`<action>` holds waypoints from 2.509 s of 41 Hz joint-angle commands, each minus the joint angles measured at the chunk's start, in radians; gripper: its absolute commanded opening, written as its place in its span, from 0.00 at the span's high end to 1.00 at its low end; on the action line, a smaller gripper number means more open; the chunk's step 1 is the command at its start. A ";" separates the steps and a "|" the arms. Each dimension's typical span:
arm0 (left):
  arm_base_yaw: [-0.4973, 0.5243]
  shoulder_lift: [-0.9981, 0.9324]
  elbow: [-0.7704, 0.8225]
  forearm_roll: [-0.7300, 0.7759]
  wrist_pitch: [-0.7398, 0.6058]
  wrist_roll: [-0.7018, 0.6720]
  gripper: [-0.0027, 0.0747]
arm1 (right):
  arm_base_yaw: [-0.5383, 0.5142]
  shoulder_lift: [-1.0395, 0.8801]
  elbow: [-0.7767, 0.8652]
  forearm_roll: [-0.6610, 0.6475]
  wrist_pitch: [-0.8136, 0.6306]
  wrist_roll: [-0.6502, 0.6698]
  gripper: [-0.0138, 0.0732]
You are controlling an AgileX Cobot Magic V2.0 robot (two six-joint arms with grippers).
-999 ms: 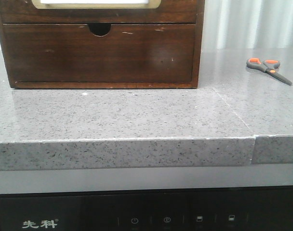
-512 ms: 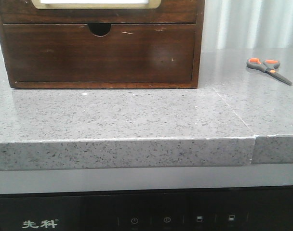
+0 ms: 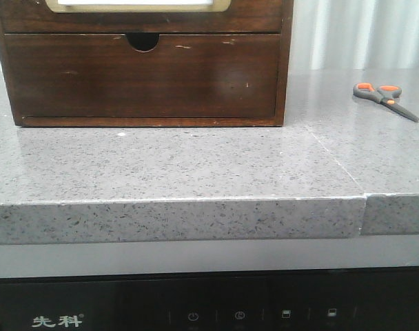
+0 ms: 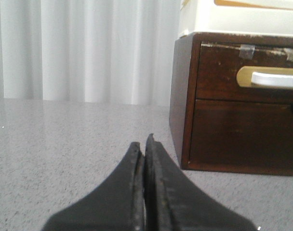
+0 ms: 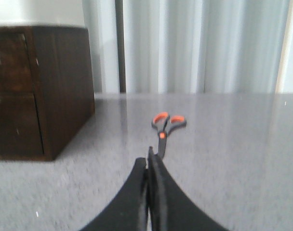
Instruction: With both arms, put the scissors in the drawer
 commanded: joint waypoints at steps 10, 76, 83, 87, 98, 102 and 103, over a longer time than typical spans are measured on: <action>-0.007 0.058 -0.439 -0.013 0.215 -0.011 0.99 | -0.005 0.139 -0.385 -0.110 0.235 -0.010 0.92; -0.007 0.559 -0.637 -0.413 0.490 -0.011 0.21 | -0.005 0.690 -0.562 -0.146 0.506 -0.010 0.14; -0.007 0.657 -0.637 -0.664 0.458 -0.007 0.21 | -0.005 0.690 -0.562 -0.146 0.507 -0.010 0.14; -0.007 0.724 -0.640 -0.744 0.464 -0.002 0.22 | -0.005 0.690 -0.562 -0.146 0.507 -0.010 0.14; -0.007 0.907 -0.645 -1.204 0.536 0.335 0.24 | -0.005 0.690 -0.562 -0.145 0.516 -0.010 0.14; -0.007 0.973 -0.646 -1.375 0.569 0.455 0.24 | -0.005 0.690 -0.562 -0.145 0.516 -0.010 0.14; -0.007 0.985 -0.646 -1.405 0.576 0.478 0.24 | -0.005 0.690 -0.562 -0.145 0.516 -0.010 0.14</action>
